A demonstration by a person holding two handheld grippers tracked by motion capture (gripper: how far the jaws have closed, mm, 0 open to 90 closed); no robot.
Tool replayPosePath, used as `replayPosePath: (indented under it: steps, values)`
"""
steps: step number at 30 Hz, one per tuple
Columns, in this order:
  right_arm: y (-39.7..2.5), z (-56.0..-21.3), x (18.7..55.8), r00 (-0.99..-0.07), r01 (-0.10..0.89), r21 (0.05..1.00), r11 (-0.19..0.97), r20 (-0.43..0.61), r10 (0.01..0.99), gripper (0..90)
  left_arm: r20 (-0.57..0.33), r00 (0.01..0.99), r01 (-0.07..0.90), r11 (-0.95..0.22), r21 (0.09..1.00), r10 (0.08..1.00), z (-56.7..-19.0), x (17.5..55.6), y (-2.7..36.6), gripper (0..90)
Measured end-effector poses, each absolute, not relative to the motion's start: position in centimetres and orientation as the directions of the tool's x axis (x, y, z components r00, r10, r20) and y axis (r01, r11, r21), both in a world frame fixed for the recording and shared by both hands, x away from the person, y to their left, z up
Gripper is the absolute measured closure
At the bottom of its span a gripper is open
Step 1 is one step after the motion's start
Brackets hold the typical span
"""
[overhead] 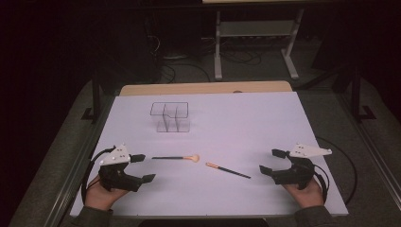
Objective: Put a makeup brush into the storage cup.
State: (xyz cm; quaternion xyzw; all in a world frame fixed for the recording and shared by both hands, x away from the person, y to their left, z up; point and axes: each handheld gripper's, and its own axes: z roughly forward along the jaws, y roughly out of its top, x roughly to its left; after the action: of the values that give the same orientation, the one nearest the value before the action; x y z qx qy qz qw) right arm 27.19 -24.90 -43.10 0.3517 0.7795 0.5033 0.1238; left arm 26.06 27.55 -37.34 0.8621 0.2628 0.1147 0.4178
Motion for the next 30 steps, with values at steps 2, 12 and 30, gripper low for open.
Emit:
replayPosePath:
  steps: [2, 12, 30]
  values:
    - [-24.9, -43.0, 27.2, -0.721, 0.425, 0.871, 0.246, 0.162, 0.673, 14.8, -0.018, 0.837, 0.354, -0.517, 0.779, 0.547, -37.0, 26.2, 27.5, 22.0]
    - [-24.4, -42.7, 27.2, -0.737, 0.418, 0.870, 0.261, 0.156, 0.658, 15.0, -0.004, 0.846, 0.351, -0.551, 0.758, 0.533, -34.4, 27.2, 27.6, 23.7]
    - [-23.8, -42.4, 26.8, -0.756, 0.402, 0.867, 0.293, 0.134, 0.640, 15.9, 0.063, 0.907, 0.272, -0.694, 0.666, 0.416, -33.6, 30.9, 23.8, 34.0]
